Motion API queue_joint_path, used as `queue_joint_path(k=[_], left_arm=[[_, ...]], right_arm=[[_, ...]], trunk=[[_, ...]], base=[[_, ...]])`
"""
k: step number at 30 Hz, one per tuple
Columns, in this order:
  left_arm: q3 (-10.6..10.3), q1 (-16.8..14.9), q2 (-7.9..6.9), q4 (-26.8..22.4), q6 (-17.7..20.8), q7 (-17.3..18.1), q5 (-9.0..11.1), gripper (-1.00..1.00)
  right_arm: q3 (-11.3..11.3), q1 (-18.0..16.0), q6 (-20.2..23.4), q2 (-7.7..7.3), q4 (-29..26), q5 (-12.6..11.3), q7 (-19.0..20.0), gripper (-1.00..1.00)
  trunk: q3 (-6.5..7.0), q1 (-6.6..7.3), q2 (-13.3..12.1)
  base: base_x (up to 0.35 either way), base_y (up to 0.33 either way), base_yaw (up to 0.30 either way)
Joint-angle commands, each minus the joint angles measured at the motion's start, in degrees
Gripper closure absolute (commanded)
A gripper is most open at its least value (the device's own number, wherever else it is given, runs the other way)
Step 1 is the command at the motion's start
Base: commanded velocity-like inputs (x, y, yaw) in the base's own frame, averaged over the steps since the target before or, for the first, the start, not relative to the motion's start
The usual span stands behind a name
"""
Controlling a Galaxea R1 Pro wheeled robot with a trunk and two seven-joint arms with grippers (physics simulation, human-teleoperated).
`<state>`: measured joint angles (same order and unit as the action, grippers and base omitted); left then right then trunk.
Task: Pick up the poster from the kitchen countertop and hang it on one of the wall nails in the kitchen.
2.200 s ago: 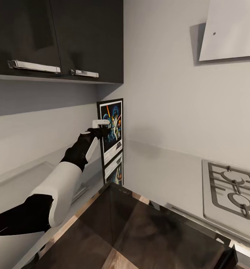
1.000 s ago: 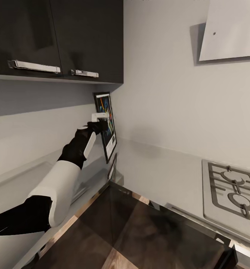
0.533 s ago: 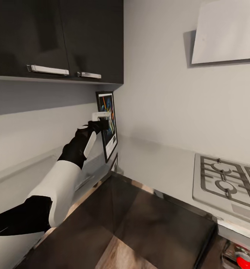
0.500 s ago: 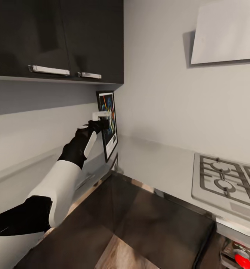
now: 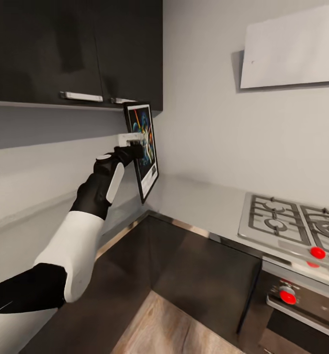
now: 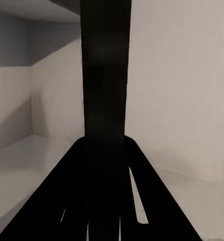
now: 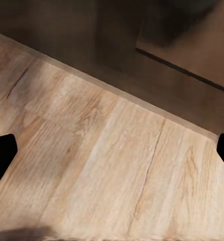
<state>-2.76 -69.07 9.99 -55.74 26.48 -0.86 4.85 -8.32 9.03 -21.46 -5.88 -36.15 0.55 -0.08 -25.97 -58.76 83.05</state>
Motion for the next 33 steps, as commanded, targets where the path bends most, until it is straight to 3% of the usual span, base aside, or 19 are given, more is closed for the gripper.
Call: queue_joint_path(k=[1,2,4,8,12,20,33], left_arm=[[-0.8,0.5,0.00,-1.2,0.9,-0.2,0.4,1.00],[-2.4,1.4,0.00,-3.0,2.6,-0.2,0.4,1.00],[-3.6,2.2,0.00,-5.2,4.1,-0.2,0.9,1.00],[-5.9,5.7,0.00,-13.2,7.9,-0.2,5.2,1.00],[-7.5,7.3,0.00,-15.7,9.1,-0.2,5.9,1.00],[-8.1,11.0,0.00,-19.1,9.5,-0.2,6.2,1.00],[-8.2,12.5,0.00,-20.9,9.6,-0.2,6.3,1.00]], right_arm=[[-0.1,0.0,-0.1,0.00,-0.1,0.1,0.0,-1.00],[-0.1,0.0,-0.1,0.00,-0.1,0.1,0.0,-1.00],[-0.1,0.0,-0.1,0.00,-0.1,0.1,0.0,-1.00],[-0.1,-0.1,-0.1,-0.03,-0.1,0.1,0.0,-1.00],[-0.1,-0.1,-0.1,-0.04,-0.1,0.1,-0.1,-1.00],[-0.2,-0.2,-0.1,-0.09,0.0,0.1,-0.1,-1.00],[-0.2,-0.3,-0.1,-0.09,0.1,0.1,-0.1,-1.00]], trunk=[[-0.05,0.03,0.0],[-0.05,0.03,0.0],[-0.05,0.03,0.0],[-0.05,0.03,0.0],[-0.05,0.03,0.0],[-0.05,0.03,0.0],[-0.05,0.03,0.0]], base=[[-0.342,0.000,0.000],[-0.343,0.000,0.000],[-0.343,0.000,0.000],[-0.342,0.000,0.000],[-0.342,0.000,0.000],[-0.342,0.000,0.000],[-0.343,0.000,0.000]])
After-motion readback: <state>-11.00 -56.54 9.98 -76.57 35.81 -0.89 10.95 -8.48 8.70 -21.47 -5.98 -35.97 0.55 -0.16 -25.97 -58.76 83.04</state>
